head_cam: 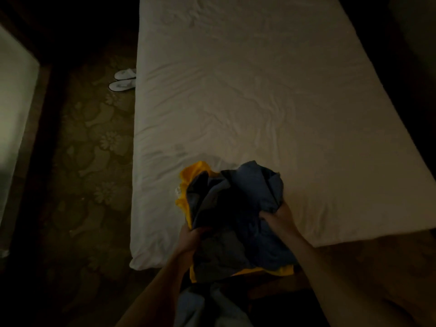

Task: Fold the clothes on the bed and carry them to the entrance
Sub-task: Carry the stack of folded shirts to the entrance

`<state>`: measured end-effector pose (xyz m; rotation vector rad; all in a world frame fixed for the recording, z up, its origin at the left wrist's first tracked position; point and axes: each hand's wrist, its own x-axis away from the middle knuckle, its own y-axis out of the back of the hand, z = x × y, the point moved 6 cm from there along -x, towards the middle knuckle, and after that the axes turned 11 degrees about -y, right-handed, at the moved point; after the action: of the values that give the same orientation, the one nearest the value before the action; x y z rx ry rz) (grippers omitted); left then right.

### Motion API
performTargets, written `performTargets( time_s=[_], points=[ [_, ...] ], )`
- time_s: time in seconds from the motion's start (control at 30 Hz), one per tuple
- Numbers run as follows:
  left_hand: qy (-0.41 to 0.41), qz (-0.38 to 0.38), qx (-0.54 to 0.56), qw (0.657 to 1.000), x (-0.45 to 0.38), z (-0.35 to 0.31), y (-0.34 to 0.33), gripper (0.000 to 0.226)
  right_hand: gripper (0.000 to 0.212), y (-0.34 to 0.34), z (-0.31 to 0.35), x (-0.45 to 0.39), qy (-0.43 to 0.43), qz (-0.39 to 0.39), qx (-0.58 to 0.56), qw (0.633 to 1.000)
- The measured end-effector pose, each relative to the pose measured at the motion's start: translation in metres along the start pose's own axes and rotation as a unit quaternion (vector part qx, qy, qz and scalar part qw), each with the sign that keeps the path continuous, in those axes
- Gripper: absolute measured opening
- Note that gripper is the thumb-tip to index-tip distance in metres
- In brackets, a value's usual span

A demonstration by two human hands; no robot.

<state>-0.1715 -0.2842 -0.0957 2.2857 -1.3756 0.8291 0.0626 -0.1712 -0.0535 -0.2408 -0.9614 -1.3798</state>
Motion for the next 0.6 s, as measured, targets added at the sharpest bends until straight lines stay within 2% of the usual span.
performTargets(
  time_s=[0.1, 0.2, 0.33, 0.47, 0.6],
  points=[
    [0.030, -0.005, 0.029, 0.999, 0.009, -0.016, 0.004, 0.068, 0.047, 0.010, 0.025, 0.013, 0.007, 0.030, -0.011, 0.999],
    [0.020, 0.005, 0.054, 0.998, 0.032, -0.054, 0.006, 0.041, 0.045, 0.015, 0.054, 0.035, 0.026, 0.056, -0.016, 0.998],
    [-0.001, 0.027, 0.070, 0.997, 0.063, -0.100, 0.015, 0.017, 0.055, 0.024, 0.090, 0.072, 0.040, 0.068, -0.041, 0.996],
    [-0.013, 0.053, 0.066, 0.996, 0.094, -0.133, 0.033, 0.020, 0.056, 0.032, 0.109, 0.100, 0.020, 0.078, -0.066, 0.995],
    [-0.021, 0.062, 0.045, 0.997, 0.109, -0.138, 0.048, 0.025, 0.056, 0.020, 0.103, 0.119, -0.001, 0.101, -0.056, 0.993]
  ],
)
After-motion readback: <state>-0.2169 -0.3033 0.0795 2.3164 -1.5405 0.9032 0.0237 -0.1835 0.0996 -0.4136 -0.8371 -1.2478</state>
